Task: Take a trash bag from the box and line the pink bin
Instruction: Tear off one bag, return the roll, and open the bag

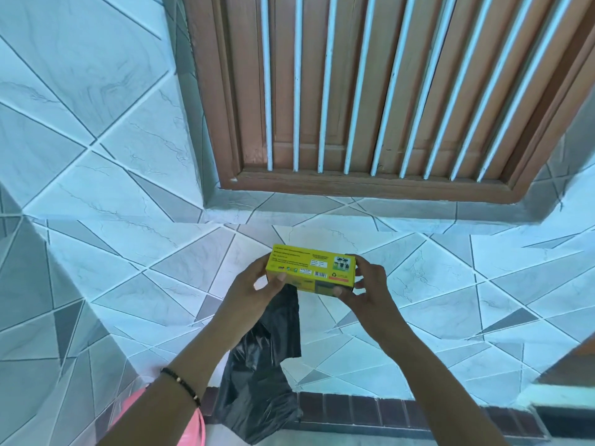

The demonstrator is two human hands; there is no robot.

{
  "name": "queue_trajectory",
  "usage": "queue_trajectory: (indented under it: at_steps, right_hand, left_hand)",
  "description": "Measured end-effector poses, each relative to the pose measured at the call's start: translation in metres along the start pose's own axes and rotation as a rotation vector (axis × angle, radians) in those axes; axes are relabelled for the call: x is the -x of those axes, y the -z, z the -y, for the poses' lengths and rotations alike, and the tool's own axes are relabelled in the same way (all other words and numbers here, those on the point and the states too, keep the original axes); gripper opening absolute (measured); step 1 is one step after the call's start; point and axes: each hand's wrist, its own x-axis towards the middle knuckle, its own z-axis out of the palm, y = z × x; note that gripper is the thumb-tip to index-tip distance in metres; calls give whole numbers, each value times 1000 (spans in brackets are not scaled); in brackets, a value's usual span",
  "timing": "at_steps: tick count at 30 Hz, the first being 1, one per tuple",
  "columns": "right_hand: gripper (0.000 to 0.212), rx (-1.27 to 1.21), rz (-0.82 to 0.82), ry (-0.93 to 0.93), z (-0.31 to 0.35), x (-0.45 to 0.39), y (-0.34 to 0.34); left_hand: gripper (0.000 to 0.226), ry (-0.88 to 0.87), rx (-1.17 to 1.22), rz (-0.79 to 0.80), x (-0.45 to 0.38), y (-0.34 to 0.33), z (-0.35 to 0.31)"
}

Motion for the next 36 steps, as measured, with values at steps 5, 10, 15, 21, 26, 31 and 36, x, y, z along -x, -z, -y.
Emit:
queue_trajectory:
  at_steps: [5, 10, 15, 21, 26, 31, 36]
  right_hand:
    - [50, -108, -3, -30, 5, -42, 9]
    - [52, -128, -68, -21, 7, -96, 3]
    - [51, -123, -97, -1, 8, -153, -13]
    - [46, -64, -169, 30, 4, -203, -36]
    - [51, 152, -275, 85, -2, -224, -46]
    - [51, 328, -307, 118, -2, -230, -47]
    - [57, 228, -349, 134, -6, -219, -48]
  left_hand:
    - [24, -67, -132, -19, -38, 0, -14]
    - [22, -110, -204, -96, -85, 1, -13]
    - [29, -107, -222, -203, -135, 11, -5]
    - [29, -120, -202, -202, -184, 24, 2]
    - [38, -113, -108, -162, -205, 25, 6]
    - [46, -136, -69, -183, -209, 24, 13]
    - [43, -116, -29, -202, -206, 23, 16]
